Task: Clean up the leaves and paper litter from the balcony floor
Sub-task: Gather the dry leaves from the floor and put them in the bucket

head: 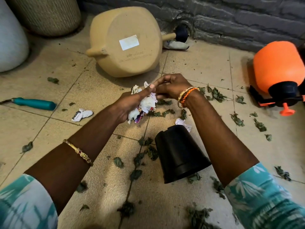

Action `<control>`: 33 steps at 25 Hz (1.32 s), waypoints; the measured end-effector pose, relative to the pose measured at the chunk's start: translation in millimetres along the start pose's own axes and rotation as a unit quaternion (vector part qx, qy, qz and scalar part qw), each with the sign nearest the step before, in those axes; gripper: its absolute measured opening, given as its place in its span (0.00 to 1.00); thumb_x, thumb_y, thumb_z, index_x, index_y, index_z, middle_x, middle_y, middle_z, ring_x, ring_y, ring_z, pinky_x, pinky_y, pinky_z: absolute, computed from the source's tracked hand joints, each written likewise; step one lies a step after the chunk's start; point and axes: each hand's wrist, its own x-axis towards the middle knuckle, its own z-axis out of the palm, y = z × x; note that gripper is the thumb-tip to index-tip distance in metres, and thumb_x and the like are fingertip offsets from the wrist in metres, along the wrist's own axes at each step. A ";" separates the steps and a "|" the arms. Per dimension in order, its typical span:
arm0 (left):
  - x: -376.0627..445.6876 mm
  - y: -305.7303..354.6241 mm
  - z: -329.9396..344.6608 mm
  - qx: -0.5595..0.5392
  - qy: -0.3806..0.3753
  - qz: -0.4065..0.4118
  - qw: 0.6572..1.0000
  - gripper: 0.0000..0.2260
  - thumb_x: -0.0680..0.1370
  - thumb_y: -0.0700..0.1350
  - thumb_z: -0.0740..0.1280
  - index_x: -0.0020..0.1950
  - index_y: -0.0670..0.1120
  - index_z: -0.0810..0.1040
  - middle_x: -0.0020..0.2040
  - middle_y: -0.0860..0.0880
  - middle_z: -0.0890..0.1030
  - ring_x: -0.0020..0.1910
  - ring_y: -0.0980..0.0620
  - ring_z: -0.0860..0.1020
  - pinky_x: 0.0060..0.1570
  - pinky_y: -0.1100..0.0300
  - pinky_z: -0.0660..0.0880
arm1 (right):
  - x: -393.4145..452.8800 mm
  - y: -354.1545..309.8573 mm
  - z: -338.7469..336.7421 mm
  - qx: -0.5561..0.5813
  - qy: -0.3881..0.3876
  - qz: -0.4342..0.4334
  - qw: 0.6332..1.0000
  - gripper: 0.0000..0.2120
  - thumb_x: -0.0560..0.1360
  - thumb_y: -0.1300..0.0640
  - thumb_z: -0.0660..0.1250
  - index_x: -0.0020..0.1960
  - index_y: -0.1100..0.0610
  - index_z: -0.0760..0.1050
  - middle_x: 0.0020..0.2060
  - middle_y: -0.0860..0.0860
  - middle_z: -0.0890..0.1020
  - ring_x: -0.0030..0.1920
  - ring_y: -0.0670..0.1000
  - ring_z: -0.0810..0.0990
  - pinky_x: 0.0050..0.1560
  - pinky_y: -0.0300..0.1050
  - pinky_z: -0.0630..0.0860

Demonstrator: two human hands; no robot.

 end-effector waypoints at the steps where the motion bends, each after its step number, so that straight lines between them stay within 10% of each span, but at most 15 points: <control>1: -0.5 0.6 3.3 -0.018 0.012 0.003 1.000 0.24 0.68 0.53 0.77 0.56 0.39 0.80 0.52 0.42 0.83 0.43 0.50 0.84 0.45 0.59 0.80 | 1.0 1.8 -1.1 0.010 -0.007 0.006 1.000 0.04 0.70 0.71 0.70 0.42 0.64 0.77 0.35 0.55 0.81 0.30 0.46 0.82 0.34 0.37 0.80; 3: -1.9 0.7 4.6 -0.015 0.061 0.011 0.998 0.07 0.74 0.42 0.72 0.46 0.39 0.80 0.41 0.42 0.83 0.26 0.54 0.80 0.25 0.66 0.75 | 12.1 9.7 -17.2 0.023 0.027 0.020 0.999 0.04 0.71 0.70 0.69 0.45 0.65 0.78 0.39 0.57 0.82 0.35 0.49 0.83 0.39 0.41 0.82; 7: 2.4 -2.0 -6.9 -0.004 0.081 -0.003 0.997 0.06 0.76 0.42 0.68 0.40 0.41 0.77 0.26 0.47 0.78 0.17 0.55 0.73 0.17 0.69 0.66 | 69.1 32.9 -70.6 -0.225 0.279 0.018 0.934 0.06 0.72 0.62 0.70 0.48 0.59 0.82 0.47 0.58 0.84 0.46 0.52 0.81 0.55 0.45 0.78; 11: 17.0 -0.4 -21.8 -0.015 0.106 -0.005 0.994 0.04 0.75 0.42 0.69 0.45 0.41 0.77 0.33 0.43 0.76 0.17 0.54 0.72 0.18 0.68 0.66 | 107.5 46.5 -83.3 -0.328 0.228 0.039 0.916 0.17 0.69 0.53 0.74 0.55 0.60 0.80 0.53 0.57 0.82 0.55 0.54 0.79 0.57 0.38 0.71; 18: 27.2 0.5 -36.9 0.009 0.108 -0.028 0.994 0.07 0.75 0.44 0.68 0.42 0.41 0.76 0.25 0.45 0.76 0.14 0.52 0.69 0.16 0.68 0.64 | 126.8 54.7 -77.5 -0.449 0.256 -0.008 0.856 0.08 0.74 0.57 0.69 0.50 0.59 0.81 0.50 0.60 0.82 0.53 0.61 0.78 0.56 0.51 0.75; 23: 19.5 -0.4 -33.1 0.015 0.068 -0.036 0.997 0.07 0.77 0.43 0.66 0.45 0.40 0.77 0.32 0.42 0.77 0.15 0.53 0.71 0.15 0.68 0.64 | 82.5 28.1 -69.0 -0.143 0.251 -0.017 0.957 0.04 0.73 0.64 0.69 0.48 0.64 0.79 0.34 0.49 0.79 0.26 0.36 0.75 0.26 0.28 0.70; 27: 13.9 -2.8 -21.8 0.037 0.002 -0.045 0.998 0.10 0.75 0.47 0.70 0.48 0.40 0.79 0.33 0.45 0.82 0.22 0.53 0.76 0.20 0.67 0.70 | 21.6 10.4 -41.0 -0.024 0.083 0.036 0.996 0.08 0.69 0.64 0.73 0.46 0.59 0.77 0.38 0.55 0.82 0.31 0.45 0.80 0.29 0.36 0.77; 33: 3.7 -6.5 -5.7 0.063 -0.054 0.011 0.997 0.35 0.56 0.61 0.80 0.57 0.44 0.82 0.52 0.44 0.84 0.52 0.47 0.83 0.54 0.54 0.77 | -19.8 -5.3 -10.1 -0.065 -0.010 0.050 0.997 0.07 0.71 0.66 0.71 0.43 0.59 0.74 0.37 0.58 0.82 0.37 0.50 0.82 0.42 0.43 0.82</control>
